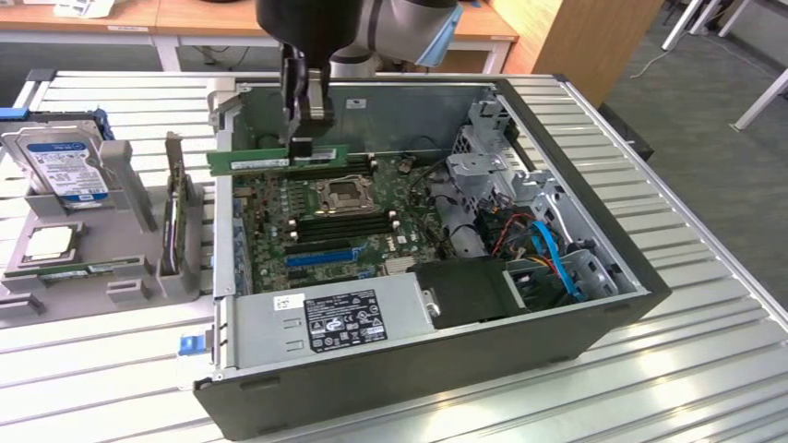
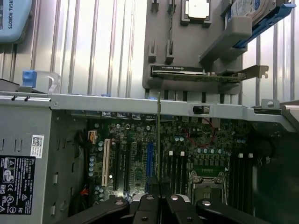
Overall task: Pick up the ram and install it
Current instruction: 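Pick up the ram and move it above insertion slot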
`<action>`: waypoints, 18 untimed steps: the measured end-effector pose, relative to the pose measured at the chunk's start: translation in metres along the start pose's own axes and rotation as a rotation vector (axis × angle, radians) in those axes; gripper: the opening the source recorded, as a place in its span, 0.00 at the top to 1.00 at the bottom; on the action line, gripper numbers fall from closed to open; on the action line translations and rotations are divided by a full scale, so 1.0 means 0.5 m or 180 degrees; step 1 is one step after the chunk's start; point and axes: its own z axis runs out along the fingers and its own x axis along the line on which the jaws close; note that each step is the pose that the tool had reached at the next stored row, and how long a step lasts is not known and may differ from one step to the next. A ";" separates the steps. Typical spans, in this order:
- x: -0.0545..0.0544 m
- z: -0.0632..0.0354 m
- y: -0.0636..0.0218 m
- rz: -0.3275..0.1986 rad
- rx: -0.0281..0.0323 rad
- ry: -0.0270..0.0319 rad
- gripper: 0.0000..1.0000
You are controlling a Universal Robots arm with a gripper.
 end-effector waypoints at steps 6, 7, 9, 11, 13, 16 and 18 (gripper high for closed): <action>0.001 -0.002 -0.029 0.0000 0.0000 0.0000 0.89; 0.001 -0.003 -0.035 0.0000 0.0000 0.0000 0.89; 0.001 -0.004 -0.047 0.0000 0.0000 0.0000 0.89; 0.002 -0.005 -0.058 0.0000 0.0000 0.0000 0.89; 0.002 -0.005 -0.069 0.0000 0.0000 0.0000 0.89; 0.003 -0.007 -0.086 0.0000 0.0000 0.0000 0.89; 0.003 -0.007 -0.096 0.0000 0.0000 0.0000 0.89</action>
